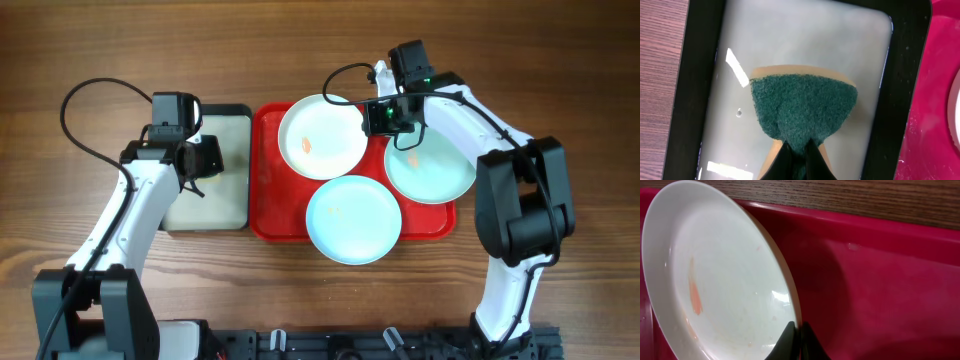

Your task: Clean dirty plates on tray and stack at the side

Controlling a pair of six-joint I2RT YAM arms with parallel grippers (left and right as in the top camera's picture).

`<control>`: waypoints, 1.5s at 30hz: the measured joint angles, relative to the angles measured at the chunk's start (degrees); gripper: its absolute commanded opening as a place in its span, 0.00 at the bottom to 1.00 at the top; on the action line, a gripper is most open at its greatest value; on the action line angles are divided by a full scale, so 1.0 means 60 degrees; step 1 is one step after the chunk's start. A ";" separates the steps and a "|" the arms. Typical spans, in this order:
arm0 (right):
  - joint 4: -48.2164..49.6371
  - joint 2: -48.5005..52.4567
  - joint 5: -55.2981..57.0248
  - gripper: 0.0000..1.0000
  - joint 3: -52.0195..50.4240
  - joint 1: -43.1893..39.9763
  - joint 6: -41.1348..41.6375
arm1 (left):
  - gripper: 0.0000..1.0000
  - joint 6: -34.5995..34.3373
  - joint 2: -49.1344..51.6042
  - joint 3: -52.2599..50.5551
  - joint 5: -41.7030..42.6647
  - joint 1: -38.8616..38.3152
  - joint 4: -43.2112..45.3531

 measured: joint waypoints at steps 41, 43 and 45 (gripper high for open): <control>-0.0109 0.0000 0.0015 0.04 0.0000 0.0703 0.1082 | 0.04 -0.0087 -0.0087 0.0878 0.0135 -0.1869 0.1388; -0.0109 0.0000 0.0124 0.04 0.0000 0.0845 0.1111 | 0.04 -0.0557 -0.0080 0.0878 0.0259 -0.1963 0.1388; -0.0109 0.0000 0.0262 0.04 0.0000 0.0903 0.1151 | 0.04 -0.0874 0.0004 0.0878 0.0736 -0.1985 0.1439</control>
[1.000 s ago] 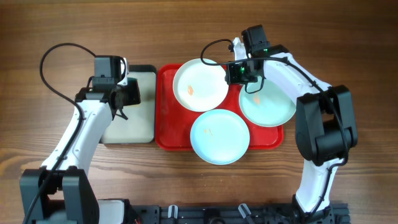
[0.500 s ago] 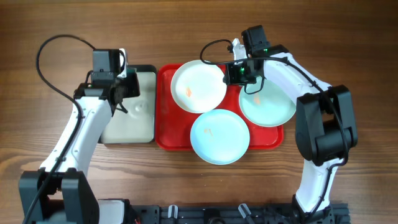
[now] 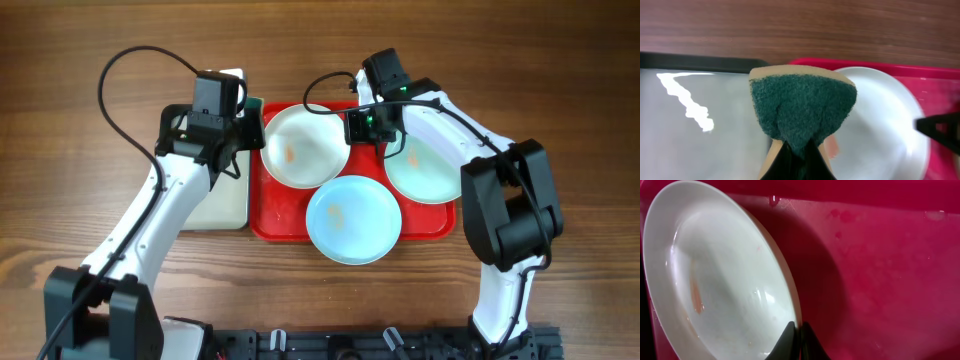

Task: Clean dirty plates on tray and stack at the side
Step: 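Scrub the white plate surface with the sponge in the left gripper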

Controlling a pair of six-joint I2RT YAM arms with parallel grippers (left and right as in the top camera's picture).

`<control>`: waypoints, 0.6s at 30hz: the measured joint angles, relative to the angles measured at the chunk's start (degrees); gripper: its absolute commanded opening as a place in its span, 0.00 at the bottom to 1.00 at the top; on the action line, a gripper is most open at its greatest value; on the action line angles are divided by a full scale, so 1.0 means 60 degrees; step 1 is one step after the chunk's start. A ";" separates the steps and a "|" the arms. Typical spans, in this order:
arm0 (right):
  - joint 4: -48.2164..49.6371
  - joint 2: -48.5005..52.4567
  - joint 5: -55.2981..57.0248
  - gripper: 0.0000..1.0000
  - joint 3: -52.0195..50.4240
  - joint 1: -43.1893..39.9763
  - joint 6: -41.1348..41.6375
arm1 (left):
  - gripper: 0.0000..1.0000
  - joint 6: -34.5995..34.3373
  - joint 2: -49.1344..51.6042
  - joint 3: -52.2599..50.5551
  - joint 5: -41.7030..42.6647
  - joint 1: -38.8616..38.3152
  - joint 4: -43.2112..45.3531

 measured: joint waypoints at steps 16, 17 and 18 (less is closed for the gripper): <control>0.0000 0.0000 0.0248 0.04 0.0000 0.0004 0.0098 | 0.04 -0.2317 0.1439 0.0000 0.1716 -0.0448 0.1009; 0.0000 0.0000 0.0248 0.04 0.0000 0.0004 0.0098 | 0.04 -0.2386 0.1446 0.0000 0.1745 -0.0484 0.1016; 0.0000 0.0000 0.0248 0.04 0.0000 0.0004 0.0098 | 0.04 -0.2430 0.1461 0.0000 0.1752 -0.0488 0.1016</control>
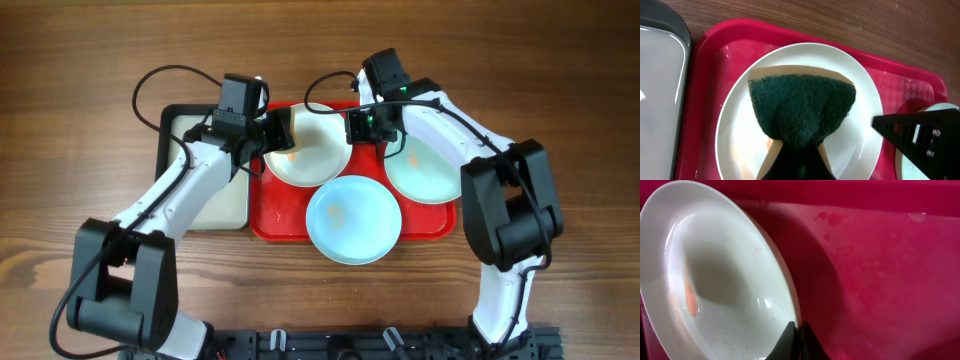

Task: Clean dirty plates on tray and stack at the side
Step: 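Scrub the white plate surface with the sponge in the left gripper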

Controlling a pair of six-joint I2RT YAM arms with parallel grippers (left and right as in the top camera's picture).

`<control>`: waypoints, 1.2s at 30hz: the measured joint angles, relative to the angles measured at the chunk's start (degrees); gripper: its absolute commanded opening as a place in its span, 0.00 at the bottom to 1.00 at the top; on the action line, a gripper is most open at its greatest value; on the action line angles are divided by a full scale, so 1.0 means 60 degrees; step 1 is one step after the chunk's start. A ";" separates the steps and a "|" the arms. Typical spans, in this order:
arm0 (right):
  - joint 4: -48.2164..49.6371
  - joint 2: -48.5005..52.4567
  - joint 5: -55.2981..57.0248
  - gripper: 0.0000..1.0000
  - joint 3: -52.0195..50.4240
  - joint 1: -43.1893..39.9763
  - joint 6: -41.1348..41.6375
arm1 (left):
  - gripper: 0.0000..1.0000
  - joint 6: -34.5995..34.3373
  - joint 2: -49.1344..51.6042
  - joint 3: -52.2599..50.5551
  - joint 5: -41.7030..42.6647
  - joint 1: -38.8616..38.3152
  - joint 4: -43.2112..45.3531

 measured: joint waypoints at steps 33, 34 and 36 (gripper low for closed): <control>-0.0069 0.0015 0.0448 0.04 -0.0004 0.0000 -0.0004 | 0.04 -0.0138 0.2419 0.0576 0.2601 -0.0404 0.0754; -0.0066 0.0015 0.0426 0.04 -0.0004 0.0004 -0.0004 | 0.04 -0.0138 0.2430 0.0739 0.2652 -0.0419 0.0535; -0.0047 0.0015 0.0353 0.04 -0.0004 0.0055 -0.0004 | 0.04 -0.0124 0.2426 0.1370 0.2594 -0.0484 -0.0240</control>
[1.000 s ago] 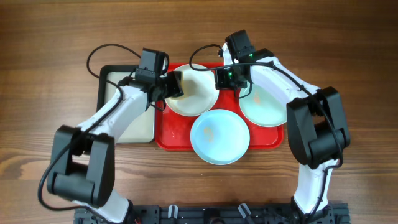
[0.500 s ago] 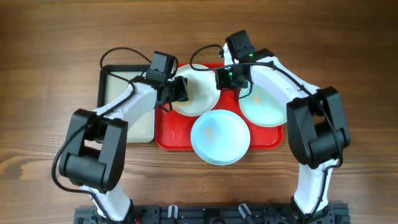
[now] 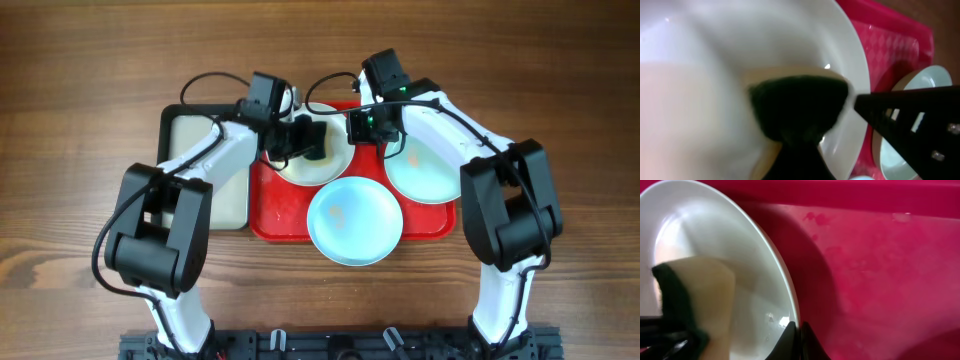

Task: Clean dirty plates on tray and stack at the side
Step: 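Scrub the white plate surface with the sponge in the left gripper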

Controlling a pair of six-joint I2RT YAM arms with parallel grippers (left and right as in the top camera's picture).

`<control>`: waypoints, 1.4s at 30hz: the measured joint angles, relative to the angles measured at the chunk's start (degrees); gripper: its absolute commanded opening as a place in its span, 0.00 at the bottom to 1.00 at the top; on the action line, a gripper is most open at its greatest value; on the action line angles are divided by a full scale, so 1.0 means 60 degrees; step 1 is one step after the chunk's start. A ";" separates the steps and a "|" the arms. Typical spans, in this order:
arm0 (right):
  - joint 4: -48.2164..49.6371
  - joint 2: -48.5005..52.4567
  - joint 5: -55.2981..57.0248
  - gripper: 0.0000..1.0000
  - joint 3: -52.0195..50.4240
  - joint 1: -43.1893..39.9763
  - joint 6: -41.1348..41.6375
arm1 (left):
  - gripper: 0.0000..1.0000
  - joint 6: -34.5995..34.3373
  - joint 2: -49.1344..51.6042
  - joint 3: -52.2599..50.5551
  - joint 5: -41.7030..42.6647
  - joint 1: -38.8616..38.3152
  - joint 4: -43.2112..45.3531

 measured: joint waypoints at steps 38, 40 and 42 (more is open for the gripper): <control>0.0011 0.0000 -0.0084 0.04 0.0000 0.0073 -0.0044 | 0.04 0.0255 0.0543 0.1344 -0.1406 -0.0470 -0.1563; 0.0011 0.0000 -0.0109 0.04 0.0000 0.0073 -0.0044 | 0.04 0.0266 0.0102 0.1344 -0.2004 -0.0397 -0.1891; 0.0011 0.0000 -0.0109 0.04 0.0000 0.0073 -0.0044 | 0.04 0.0477 -0.0707 0.1344 -0.2820 -0.0222 -0.2455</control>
